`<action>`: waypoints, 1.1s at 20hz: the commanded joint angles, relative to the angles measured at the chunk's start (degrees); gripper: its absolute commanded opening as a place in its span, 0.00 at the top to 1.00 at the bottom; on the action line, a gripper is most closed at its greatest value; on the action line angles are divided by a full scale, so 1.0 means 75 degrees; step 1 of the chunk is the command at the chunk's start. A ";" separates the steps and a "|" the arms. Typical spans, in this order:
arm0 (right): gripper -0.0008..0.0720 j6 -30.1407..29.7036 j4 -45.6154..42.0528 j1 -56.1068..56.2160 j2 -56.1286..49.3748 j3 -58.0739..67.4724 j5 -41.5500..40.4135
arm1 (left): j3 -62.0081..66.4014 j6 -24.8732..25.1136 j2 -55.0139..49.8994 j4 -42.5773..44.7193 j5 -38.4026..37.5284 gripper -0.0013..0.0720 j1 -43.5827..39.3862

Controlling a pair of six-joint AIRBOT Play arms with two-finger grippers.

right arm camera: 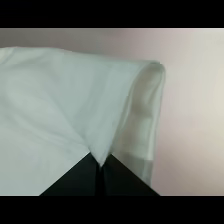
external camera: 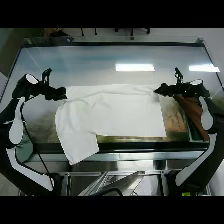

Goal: Fold the shirts.

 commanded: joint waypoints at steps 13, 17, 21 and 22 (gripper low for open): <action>0.49 0.0629 -0.0551 -0.1367 0.2445 -0.0898 0.1999 | 0.0137 -0.1469 0.1437 0.0041 -0.3144 0.02 0.0530; 0.49 0.0545 -0.0606 -0.1833 0.3596 -0.3147 0.1859 | -0.3762 -0.1667 0.3471 0.0044 -0.2923 0.02 0.0833; 0.49 0.0519 -0.0629 -0.1868 0.4421 -0.4902 0.1236 | -0.6761 -0.1644 0.4922 0.0026 -0.1845 0.02 0.1358; 0.49 0.0516 -0.0638 -0.1871 0.4523 -0.5135 0.1192 | -0.7181 -0.1504 0.5149 -0.0041 -0.1475 0.02 0.1483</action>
